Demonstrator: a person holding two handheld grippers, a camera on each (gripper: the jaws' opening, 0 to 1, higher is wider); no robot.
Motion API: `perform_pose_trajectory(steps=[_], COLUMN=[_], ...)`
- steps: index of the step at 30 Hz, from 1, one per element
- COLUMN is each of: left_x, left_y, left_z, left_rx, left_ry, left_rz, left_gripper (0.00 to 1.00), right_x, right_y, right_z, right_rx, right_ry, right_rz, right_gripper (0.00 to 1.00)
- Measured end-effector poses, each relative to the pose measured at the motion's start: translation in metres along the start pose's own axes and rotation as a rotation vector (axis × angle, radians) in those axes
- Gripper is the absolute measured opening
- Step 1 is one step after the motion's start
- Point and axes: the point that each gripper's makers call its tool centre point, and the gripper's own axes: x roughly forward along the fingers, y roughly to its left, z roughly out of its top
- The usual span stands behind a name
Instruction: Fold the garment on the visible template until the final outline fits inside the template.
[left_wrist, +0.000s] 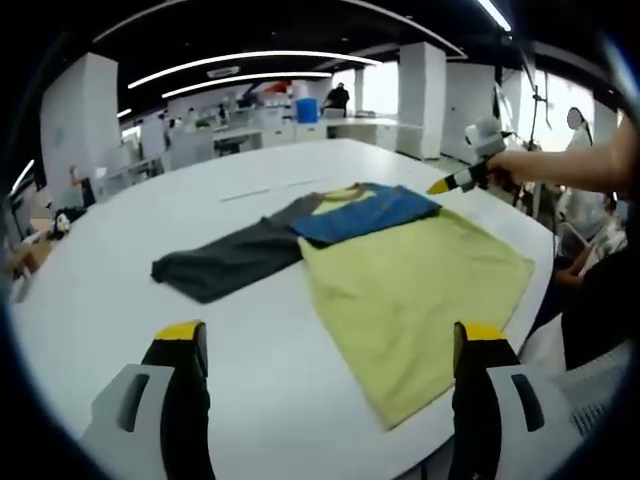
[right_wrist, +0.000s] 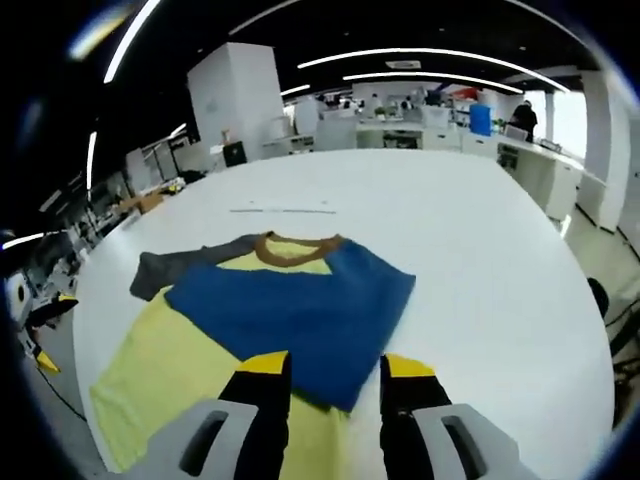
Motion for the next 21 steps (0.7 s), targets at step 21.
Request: perform_pose_trajectory(steps=[21], left_x=[0.012], left_y=[0.025], left_z=[-0.007], left_rx=[-0.033], left_ry=[0.023], left_rz=[0.06], left_gripper=[0.81], right_x=[-0.006], right_y=[-0.023], right_z=[-0.037], right_rx=[0.007], right_ry=[0.065], right_rz=[-0.009], right_gripper=[0.1])
